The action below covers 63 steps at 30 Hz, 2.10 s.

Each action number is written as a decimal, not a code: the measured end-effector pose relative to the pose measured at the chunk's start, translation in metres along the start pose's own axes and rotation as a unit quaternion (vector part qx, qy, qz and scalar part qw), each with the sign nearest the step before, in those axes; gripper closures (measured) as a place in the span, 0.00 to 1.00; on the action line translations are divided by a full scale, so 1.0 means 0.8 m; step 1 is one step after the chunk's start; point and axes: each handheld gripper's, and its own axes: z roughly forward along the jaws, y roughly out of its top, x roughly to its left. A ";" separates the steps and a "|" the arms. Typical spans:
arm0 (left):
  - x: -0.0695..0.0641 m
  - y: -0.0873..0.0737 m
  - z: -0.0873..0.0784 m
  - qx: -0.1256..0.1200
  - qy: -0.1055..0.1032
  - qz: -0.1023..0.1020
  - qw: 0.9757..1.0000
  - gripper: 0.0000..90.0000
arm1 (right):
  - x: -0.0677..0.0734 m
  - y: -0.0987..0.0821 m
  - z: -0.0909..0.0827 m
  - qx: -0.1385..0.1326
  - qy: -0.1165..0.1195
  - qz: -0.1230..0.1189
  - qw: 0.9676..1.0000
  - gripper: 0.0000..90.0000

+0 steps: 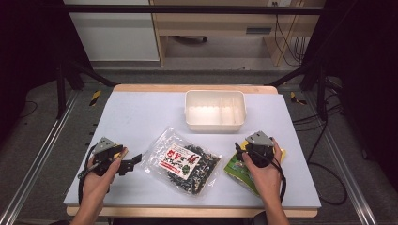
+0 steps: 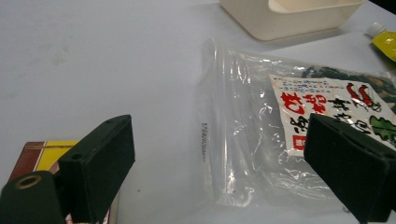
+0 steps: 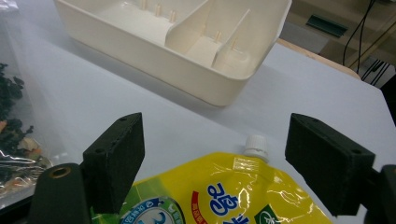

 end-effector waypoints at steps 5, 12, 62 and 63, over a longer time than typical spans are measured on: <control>0.006 0.000 -0.003 0.017 -0.017 -0.030 0.999 0.11 | 0.000 -0.001 0.001 0.007 0.000 0.001 1.000 0.22; 0.007 -0.007 0.009 0.063 -0.021 -0.044 0.997 0.21 | 0.003 -0.001 0.003 0.017 0.007 0.002 1.000 0.20; 0.018 -0.022 0.045 0.047 -0.098 -0.155 0.982 0.93 | 0.018 0.005 0.005 0.018 0.020 -0.021 0.999 0.21; 0.018 -0.021 0.047 0.046 -0.097 -0.151 0.983 0.95 | 0.019 0.006 0.004 0.016 0.020 -0.021 0.999 0.21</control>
